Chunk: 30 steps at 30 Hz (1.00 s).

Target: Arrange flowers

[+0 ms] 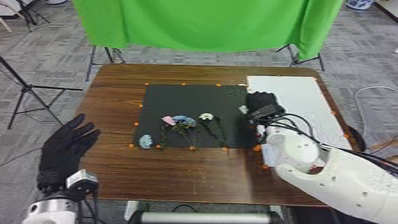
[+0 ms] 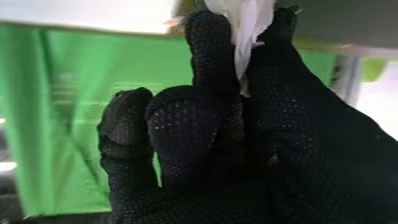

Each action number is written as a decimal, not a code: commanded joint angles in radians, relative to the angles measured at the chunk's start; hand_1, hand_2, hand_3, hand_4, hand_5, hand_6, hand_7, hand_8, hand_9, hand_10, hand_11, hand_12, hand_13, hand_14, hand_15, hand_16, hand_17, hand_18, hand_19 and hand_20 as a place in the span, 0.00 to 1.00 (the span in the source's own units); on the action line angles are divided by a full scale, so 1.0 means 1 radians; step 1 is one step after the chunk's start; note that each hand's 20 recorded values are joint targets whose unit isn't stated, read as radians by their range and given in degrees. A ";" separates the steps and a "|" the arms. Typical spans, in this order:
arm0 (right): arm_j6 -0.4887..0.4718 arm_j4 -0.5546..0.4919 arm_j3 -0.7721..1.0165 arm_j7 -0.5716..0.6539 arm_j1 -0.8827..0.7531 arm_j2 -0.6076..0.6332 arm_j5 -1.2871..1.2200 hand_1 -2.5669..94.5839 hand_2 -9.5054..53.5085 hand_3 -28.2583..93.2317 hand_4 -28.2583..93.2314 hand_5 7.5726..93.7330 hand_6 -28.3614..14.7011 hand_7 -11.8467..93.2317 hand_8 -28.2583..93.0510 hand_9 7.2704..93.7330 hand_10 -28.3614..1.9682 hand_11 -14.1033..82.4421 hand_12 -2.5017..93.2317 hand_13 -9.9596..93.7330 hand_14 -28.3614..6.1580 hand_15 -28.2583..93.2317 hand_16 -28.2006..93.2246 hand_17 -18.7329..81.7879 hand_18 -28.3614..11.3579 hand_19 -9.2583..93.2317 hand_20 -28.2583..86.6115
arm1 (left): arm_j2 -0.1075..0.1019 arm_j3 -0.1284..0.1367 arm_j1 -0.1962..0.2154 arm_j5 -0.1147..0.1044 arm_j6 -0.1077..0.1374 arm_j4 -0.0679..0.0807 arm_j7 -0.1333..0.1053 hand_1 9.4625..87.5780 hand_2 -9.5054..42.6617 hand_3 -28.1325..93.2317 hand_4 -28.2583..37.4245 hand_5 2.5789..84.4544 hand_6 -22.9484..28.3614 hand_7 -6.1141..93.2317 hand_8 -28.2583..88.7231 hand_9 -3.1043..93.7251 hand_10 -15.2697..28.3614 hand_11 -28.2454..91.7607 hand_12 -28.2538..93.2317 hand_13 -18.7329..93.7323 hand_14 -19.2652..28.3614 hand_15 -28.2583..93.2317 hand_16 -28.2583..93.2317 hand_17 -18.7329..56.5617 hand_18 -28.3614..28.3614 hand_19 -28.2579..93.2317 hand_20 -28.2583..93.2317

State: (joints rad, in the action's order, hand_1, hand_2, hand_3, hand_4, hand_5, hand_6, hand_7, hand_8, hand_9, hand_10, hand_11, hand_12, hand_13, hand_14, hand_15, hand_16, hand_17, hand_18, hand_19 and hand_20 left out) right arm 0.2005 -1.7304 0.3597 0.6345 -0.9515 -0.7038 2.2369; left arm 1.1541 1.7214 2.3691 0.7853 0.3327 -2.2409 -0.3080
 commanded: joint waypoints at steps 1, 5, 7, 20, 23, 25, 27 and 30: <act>-0.003 -0.043 -0.018 0.003 -0.024 -0.005 0.021 0.56 0.00 0.92 0.00 0.83 0.69 0.42 0.20 0.98 0.69 0.32 0.38 0.86 0.70 0.85 0.35 0.55 0.16 1.00 0.53 | -0.009 0.012 -0.011 0.005 -0.019 0.010 0.014 0.18 0.27 0.91 0.09 0.46 0.66 0.23 0.15 0.41 0.80 0.50 0.32 0.41 0.95 0.69 0.15 0.16 0.94 0.73 0.39; -0.037 -0.074 0.018 -0.008 -0.072 0.010 0.043 0.56 0.00 0.92 0.00 0.82 0.68 0.42 0.20 0.97 0.69 0.32 0.38 0.86 0.70 0.85 0.35 0.54 0.16 1.00 0.53 | -0.004 0.013 -0.004 0.009 -0.018 0.006 0.020 0.18 0.27 0.91 0.09 0.46 0.66 0.23 0.15 0.41 0.80 0.50 0.32 0.41 0.95 0.69 0.15 0.16 0.93 0.73 0.39; -0.061 -0.094 0.056 -0.021 -0.109 0.016 0.051 0.56 0.00 0.92 0.00 0.82 0.68 0.42 0.20 0.97 0.68 0.32 0.38 0.85 0.70 0.85 0.35 0.54 0.16 1.00 0.53 | 0.001 0.017 0.002 0.009 -0.019 0.004 0.026 0.18 0.27 0.91 0.09 0.46 0.66 0.23 0.15 0.41 0.80 0.50 0.32 0.41 0.95 0.69 0.15 0.16 0.94 0.73 0.39; -0.214 -0.162 0.243 -0.073 -0.283 -0.031 0.026 0.51 0.00 0.93 0.00 0.75 0.66 0.43 0.18 0.90 0.65 0.31 0.38 0.80 0.68 0.85 0.37 0.50 0.17 1.00 0.51 | 0.015 0.028 0.010 0.017 -0.020 -0.002 0.050 0.18 0.27 0.91 0.09 0.46 0.66 0.23 0.15 0.41 0.80 0.50 0.32 0.41 0.95 0.69 0.15 0.16 0.94 0.73 0.39; -0.254 -0.173 0.296 -0.087 -0.316 -0.054 -0.004 0.47 0.00 0.95 0.00 0.72 0.65 0.42 0.18 0.85 0.60 0.37 0.34 0.79 0.65 0.87 0.35 0.49 0.16 1.00 0.50 | 0.014 0.022 0.012 0.014 -0.015 -0.003 0.043 0.18 0.27 0.91 0.09 0.46 0.66 0.23 0.15 0.41 0.80 0.50 0.32 0.41 0.95 0.69 0.16 0.16 0.94 0.73 0.39; -0.253 -0.179 0.310 -0.093 -0.325 -0.061 -0.016 0.45 0.00 0.96 0.00 0.70 0.63 0.40 0.17 0.81 0.57 0.41 0.31 0.78 0.63 0.88 0.34 0.48 0.15 1.00 0.50 | 0.015 0.022 0.009 0.016 -0.019 -0.003 0.046 0.18 0.27 0.91 0.09 0.46 0.66 0.23 0.15 0.41 0.80 0.50 0.32 0.41 0.95 0.69 0.15 0.16 0.94 0.73 0.39; -0.263 -0.186 0.325 -0.100 -0.335 -0.071 -0.022 0.43 0.00 0.97 0.00 0.69 0.63 0.39 0.16 0.79 0.55 0.45 0.28 0.77 0.61 0.88 0.33 0.47 0.15 1.00 0.50 | 0.014 0.022 0.011 0.015 -0.011 -0.005 0.044 0.18 0.27 0.91 0.09 0.46 0.66 0.23 0.15 0.41 0.80 0.50 0.32 0.41 0.95 0.69 0.15 0.16 0.94 0.73 0.39; -0.292 -0.193 0.350 -0.105 -0.350 -0.082 -0.014 0.40 0.00 0.98 0.00 0.67 0.63 0.37 0.10 0.75 0.52 0.50 0.24 0.76 0.60 0.89 0.33 0.46 0.14 1.00 0.50 | 0.018 0.024 0.012 0.017 -0.015 -0.004 0.048 0.18 0.27 0.91 0.09 0.46 0.66 0.23 0.15 0.41 0.80 0.50 0.32 0.41 0.95 0.69 0.15 0.16 0.94 0.73 0.39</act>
State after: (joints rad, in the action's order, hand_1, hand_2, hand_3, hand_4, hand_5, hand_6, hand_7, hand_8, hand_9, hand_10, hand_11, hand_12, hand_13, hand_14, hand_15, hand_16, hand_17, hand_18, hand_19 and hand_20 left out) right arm -0.0462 -1.9033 0.6823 0.5558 -1.2631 -0.7505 2.2063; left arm 1.1628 1.7455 2.3659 0.7972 0.3218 -2.2383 -0.2672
